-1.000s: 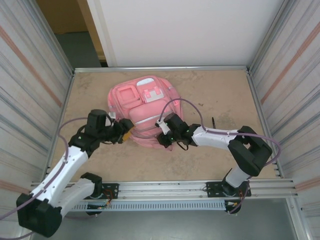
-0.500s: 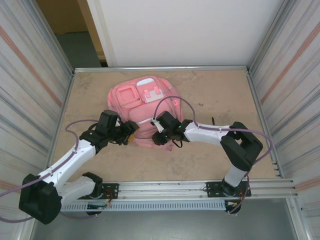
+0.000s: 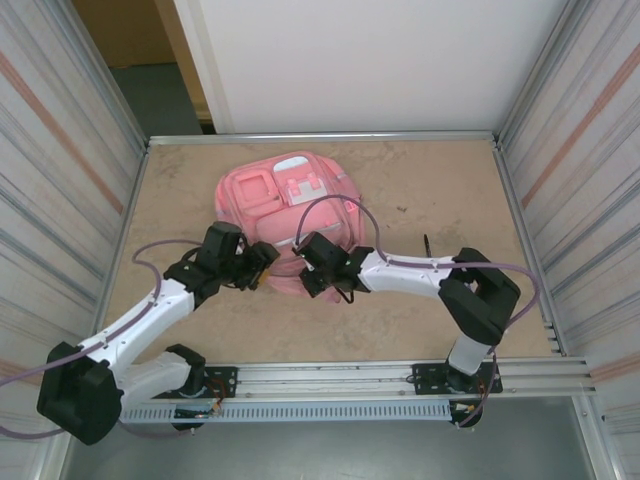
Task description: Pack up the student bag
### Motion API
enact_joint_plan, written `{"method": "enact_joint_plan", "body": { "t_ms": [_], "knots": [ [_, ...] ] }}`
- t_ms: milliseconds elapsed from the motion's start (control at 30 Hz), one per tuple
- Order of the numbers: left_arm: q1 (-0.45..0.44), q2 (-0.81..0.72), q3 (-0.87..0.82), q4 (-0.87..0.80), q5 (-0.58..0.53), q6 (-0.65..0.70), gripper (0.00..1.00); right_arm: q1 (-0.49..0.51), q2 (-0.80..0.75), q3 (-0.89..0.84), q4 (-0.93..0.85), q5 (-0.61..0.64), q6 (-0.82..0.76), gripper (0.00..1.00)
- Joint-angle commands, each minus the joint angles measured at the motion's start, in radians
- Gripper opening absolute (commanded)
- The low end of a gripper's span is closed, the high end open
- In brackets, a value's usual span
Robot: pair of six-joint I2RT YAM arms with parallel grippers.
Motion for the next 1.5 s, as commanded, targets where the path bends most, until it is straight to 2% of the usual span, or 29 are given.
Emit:
{"method": "enact_joint_plan", "body": {
  "t_ms": [0,267,467,667,867,1033,1100,1267,1367,1467],
  "knots": [
    [-0.032,0.008,0.002,0.009,-0.076,-0.052,0.54,0.021,-0.108,-0.01,0.146,-0.004,0.038,0.0],
    [-0.064,0.004,0.009,0.027,-0.168,-0.111,0.58,0.022,-0.181,0.002,0.188,-0.046,0.067,0.0],
    [-0.068,0.004,0.005,0.006,-0.27,-0.134,0.56,0.037,-0.171,-0.01,0.235,-0.09,0.102,0.0],
    [-0.069,0.002,-0.042,0.045,-0.355,-0.188,0.32,0.084,-0.141,0.008,0.217,-0.09,0.131,0.0],
    [-0.063,-0.013,-0.026,0.037,-0.406,-0.128,0.0,0.088,-0.134,0.015,0.091,-0.026,0.134,0.0],
    [-0.02,-0.049,-0.013,0.001,-0.389,-0.071,0.0,0.041,-0.157,-0.013,-0.044,0.053,0.12,0.0],
    [0.025,-0.066,-0.013,-0.005,-0.337,-0.055,0.0,0.011,-0.183,-0.049,-0.066,0.076,0.12,0.0],
    [0.106,-0.103,-0.013,-0.03,-0.286,0.002,0.0,-0.065,-0.261,-0.13,-0.064,0.038,0.128,0.0],
    [0.187,-0.1,-0.017,-0.016,-0.184,0.044,0.0,-0.106,-0.309,-0.164,-0.063,0.038,0.127,0.0],
    [0.299,-0.053,-0.001,-0.011,-0.056,0.143,0.0,-0.146,-0.345,-0.189,-0.059,0.023,0.102,0.0]
  ]
}}
